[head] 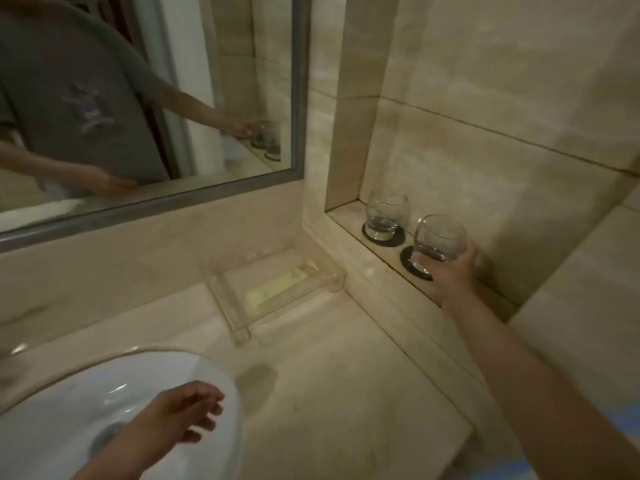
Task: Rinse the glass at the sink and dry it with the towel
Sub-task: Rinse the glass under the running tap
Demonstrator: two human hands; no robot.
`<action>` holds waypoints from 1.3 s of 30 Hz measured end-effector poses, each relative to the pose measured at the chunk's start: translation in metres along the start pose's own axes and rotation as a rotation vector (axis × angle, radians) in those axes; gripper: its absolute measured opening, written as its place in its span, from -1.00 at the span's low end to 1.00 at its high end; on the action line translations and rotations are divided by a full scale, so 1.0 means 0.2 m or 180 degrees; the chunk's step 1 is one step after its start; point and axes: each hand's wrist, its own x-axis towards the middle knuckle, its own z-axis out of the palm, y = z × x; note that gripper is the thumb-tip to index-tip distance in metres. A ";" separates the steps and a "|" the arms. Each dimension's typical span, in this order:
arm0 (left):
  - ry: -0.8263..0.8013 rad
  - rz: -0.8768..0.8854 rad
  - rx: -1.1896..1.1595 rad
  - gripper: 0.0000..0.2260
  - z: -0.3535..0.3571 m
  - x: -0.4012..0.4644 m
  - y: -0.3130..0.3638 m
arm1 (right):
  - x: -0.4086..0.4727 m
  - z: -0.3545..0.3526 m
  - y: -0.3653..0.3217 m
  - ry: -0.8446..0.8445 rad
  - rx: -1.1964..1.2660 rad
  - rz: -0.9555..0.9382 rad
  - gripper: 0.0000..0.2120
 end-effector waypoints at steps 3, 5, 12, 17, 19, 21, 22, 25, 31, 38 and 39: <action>0.0243 -0.0107 -0.0258 -0.88 -0.05 -0.01 -0.03 | 0.00 0.01 -0.02 -0.0106 0.0038 -0.0090 -0.11; 0.0359 -0.0141 -0.0231 -0.88 -0.06 -0.04 -0.02 | 0.04 0.01 0.01 -0.0103 0.0025 -0.0154 -0.13; 0.0528 -0.0050 -0.0146 -0.87 -0.01 -0.11 0.05 | 0.07 0.02 0.05 -0.0108 0.0091 -0.0321 -0.18; 0.0714 -0.0005 -0.0141 -0.87 -0.02 -0.16 0.07 | -0.03 0.04 0.00 -0.0275 0.0170 -0.0731 -0.20; 0.0820 0.0008 -0.0128 -0.86 -0.04 -0.19 0.05 | -0.14 0.07 -0.05 -0.0593 0.0278 -0.0804 -0.20; 0.0932 0.0059 -0.0146 -0.86 -0.07 -0.22 0.04 | -0.27 0.12 -0.07 -0.1010 0.0359 -0.0921 -0.16; 0.0988 0.0082 -0.0183 -0.86 -0.09 -0.24 0.02 | -0.34 0.15 -0.07 -0.1256 0.0404 -0.0969 -0.15; 0.1177 0.0141 -0.0246 -0.86 -0.14 -0.31 -0.01 | -0.54 0.30 -0.01 -0.1985 0.0467 -0.0992 -0.17; 0.1413 0.0265 -0.0231 -0.89 -0.22 -0.44 -0.07 | -0.99 0.58 0.08 -0.3413 0.0253 -0.0955 -0.27; 0.1605 0.0664 -0.0813 -0.53 -0.28 -0.54 -0.15 | -1.40 0.76 0.11 -0.4296 -0.0011 -0.0704 -0.29; 0.1573 0.0692 -0.0887 -0.47 -0.29 -0.55 -0.18 | -1.45 0.79 0.12 -0.4359 -0.0008 -0.0657 -0.31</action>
